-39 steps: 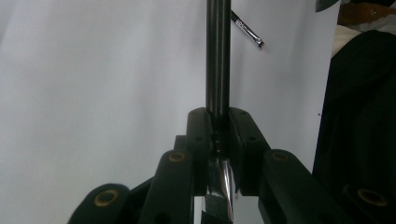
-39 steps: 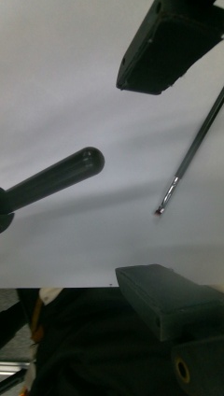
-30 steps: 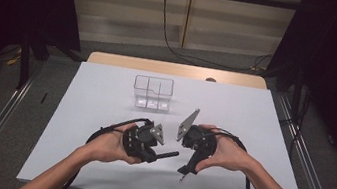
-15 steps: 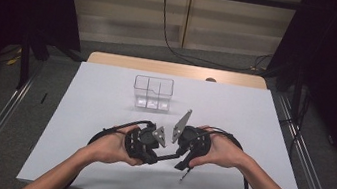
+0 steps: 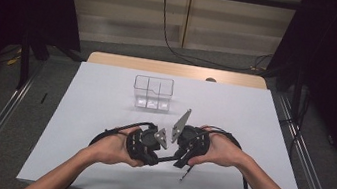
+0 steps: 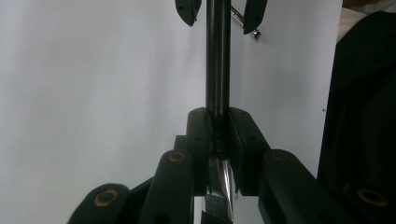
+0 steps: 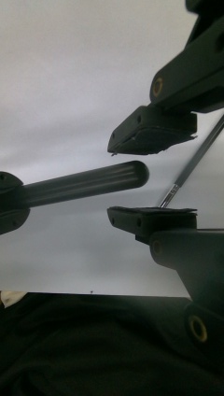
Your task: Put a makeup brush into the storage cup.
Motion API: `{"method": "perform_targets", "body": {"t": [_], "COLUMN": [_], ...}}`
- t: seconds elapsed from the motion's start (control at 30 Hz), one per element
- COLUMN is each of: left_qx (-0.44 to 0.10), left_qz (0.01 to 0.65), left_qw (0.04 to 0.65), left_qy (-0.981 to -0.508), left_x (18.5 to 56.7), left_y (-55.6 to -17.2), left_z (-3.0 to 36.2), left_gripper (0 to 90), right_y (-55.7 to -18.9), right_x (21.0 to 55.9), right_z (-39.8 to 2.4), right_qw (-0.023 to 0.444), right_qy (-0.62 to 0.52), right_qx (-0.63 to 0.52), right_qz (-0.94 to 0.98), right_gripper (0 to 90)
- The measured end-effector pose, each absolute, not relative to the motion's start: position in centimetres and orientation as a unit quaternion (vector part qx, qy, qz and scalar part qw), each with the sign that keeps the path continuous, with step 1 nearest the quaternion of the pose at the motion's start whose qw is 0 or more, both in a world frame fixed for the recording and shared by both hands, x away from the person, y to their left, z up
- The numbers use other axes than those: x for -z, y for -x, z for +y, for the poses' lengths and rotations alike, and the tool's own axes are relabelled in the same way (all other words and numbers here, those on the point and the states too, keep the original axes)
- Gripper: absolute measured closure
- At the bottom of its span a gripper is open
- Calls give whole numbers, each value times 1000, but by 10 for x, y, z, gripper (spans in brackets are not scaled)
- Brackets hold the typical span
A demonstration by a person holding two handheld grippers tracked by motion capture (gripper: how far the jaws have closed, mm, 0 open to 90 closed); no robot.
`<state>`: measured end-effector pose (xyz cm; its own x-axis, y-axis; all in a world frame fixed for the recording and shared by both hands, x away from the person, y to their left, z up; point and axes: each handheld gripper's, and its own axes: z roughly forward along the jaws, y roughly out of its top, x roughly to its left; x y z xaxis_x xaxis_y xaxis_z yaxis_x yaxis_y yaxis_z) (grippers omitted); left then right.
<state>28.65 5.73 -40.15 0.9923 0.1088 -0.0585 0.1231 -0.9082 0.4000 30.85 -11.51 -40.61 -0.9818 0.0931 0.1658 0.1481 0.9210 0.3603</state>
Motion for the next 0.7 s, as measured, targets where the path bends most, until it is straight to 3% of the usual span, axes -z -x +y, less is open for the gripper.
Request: {"method": "perform_targets", "body": {"t": [0.7], "left_qx": [17], "left_qz": [57], "left_qw": [214], "left_qy": [-975], "left_x": [403], "left_y": [-285], "left_z": [57], "left_gripper": [794], "right_y": [-308], "right_x": [407], "right_z": [-113], "right_qw": [85], "right_qy": [49], "right_qx": [196], "right_qz": [-976], "right_gripper": [779]}}
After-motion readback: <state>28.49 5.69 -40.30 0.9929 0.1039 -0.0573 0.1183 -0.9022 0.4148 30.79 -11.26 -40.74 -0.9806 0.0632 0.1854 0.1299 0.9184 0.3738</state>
